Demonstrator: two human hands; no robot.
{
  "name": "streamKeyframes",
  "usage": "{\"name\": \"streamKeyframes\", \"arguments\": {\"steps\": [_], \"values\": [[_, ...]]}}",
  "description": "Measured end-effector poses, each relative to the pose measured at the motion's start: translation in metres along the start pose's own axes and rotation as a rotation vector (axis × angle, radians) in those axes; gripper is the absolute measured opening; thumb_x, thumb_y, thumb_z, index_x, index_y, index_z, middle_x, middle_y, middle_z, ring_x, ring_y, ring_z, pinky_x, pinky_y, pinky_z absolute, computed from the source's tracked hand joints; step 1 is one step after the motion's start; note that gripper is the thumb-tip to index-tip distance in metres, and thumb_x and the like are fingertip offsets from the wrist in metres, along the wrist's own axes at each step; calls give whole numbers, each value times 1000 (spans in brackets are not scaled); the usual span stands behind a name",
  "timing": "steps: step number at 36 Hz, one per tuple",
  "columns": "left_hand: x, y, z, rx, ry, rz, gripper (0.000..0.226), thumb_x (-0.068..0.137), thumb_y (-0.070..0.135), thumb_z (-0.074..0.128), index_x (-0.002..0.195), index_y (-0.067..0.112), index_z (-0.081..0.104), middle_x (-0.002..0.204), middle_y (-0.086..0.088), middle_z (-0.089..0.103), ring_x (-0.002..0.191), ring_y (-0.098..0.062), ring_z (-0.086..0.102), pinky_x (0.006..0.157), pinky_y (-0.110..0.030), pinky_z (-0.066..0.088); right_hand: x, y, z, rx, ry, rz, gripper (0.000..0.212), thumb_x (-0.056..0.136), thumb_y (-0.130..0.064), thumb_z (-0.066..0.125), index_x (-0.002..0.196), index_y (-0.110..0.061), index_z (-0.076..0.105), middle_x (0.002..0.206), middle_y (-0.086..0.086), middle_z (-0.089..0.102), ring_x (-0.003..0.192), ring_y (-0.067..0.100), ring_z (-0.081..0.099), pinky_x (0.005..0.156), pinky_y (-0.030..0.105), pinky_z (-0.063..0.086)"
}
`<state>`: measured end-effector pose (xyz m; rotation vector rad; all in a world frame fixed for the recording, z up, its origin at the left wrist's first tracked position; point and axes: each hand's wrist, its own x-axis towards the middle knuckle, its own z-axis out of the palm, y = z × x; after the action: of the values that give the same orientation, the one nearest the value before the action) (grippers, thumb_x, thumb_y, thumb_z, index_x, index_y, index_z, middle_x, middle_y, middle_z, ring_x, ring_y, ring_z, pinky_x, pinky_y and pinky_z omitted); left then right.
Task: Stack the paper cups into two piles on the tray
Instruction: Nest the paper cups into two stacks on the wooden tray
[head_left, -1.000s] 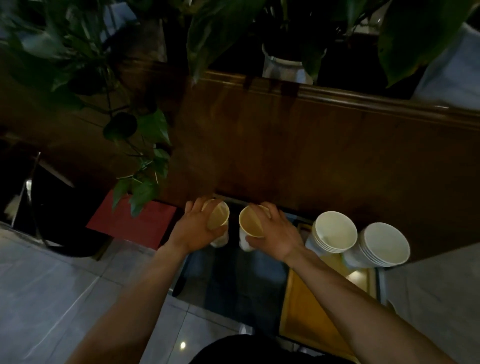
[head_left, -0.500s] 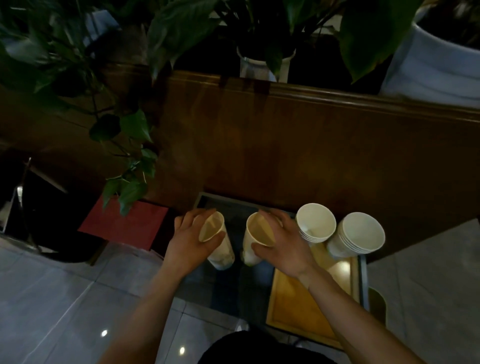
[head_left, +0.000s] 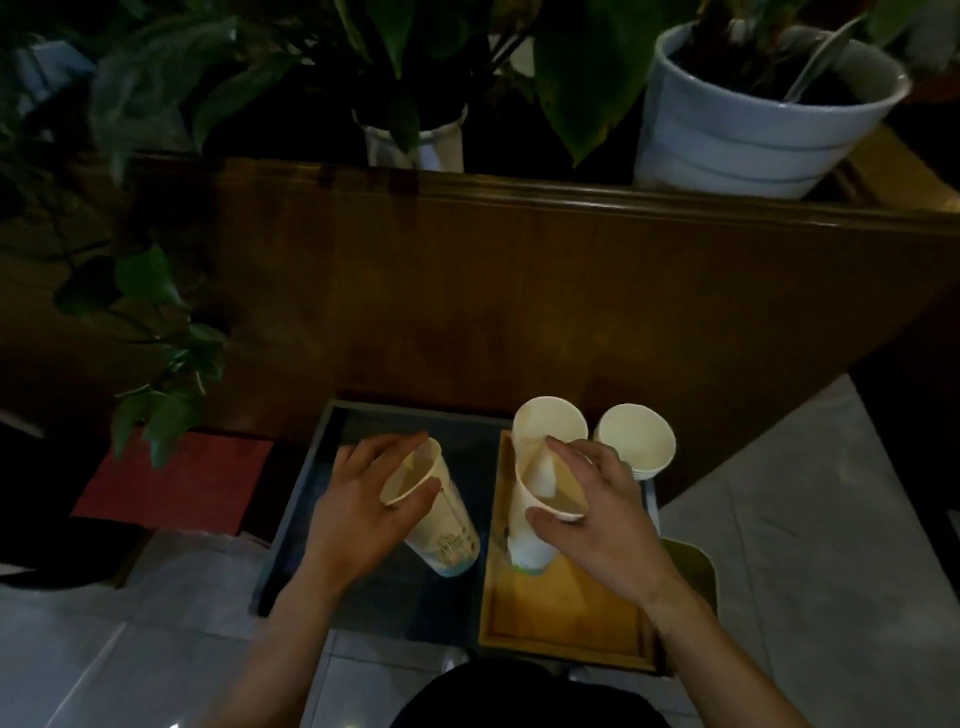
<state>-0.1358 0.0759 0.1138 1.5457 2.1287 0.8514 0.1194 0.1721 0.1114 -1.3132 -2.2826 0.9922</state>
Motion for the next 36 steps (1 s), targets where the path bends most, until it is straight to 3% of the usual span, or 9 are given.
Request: {"name": "streamKeyframes", "arguments": {"steps": [4,10,18,22,26,36], "values": [[7,20,9,-36,-15,38,63,74,72,40,132,48,47,125,21,43,117,-8,37,84,-33,44,-13,14,-18,9,50,49,75,73,-62,59,141,-48,29,125,-32,18,121,-4,16,97,24,26],[20,48,19,-46,-5,127,53,76,70,43,128,56,42,123,25,42,114,-3,37,79,-20,38,-26,27,-47,40,142,106,71,77,-55,64,138,-52,29,125,-28,21,126,8,24,96,24,32],[35,87,19,-118,22,208,61,76,66,46,132,42,51,127,11,49,113,-13,44,82,-26,41,-35,28,-85,85,269,153,82,64,-74,54,139,-47,36,125,-26,24,126,12,33,97,45,49],[42,104,14,-153,96,270,56,79,60,49,131,40,50,128,7,51,112,-15,45,83,-21,38,-31,24,-100,147,353,122,78,68,-73,63,138,-49,37,123,-25,26,125,13,34,98,45,48],[52,116,11,-112,210,323,59,83,55,49,134,26,54,127,-2,54,111,-20,47,83,-18,35,-23,17,-114,217,436,82,79,68,-71,63,138,-46,40,123,-25,28,126,14,33,99,48,47],[73,129,11,-51,381,327,60,84,54,52,134,22,56,131,-1,52,117,-18,41,88,-14,32,-1,13,-129,100,577,56,81,70,-69,58,142,-39,38,127,-17,27,127,19,34,101,45,44]]}}
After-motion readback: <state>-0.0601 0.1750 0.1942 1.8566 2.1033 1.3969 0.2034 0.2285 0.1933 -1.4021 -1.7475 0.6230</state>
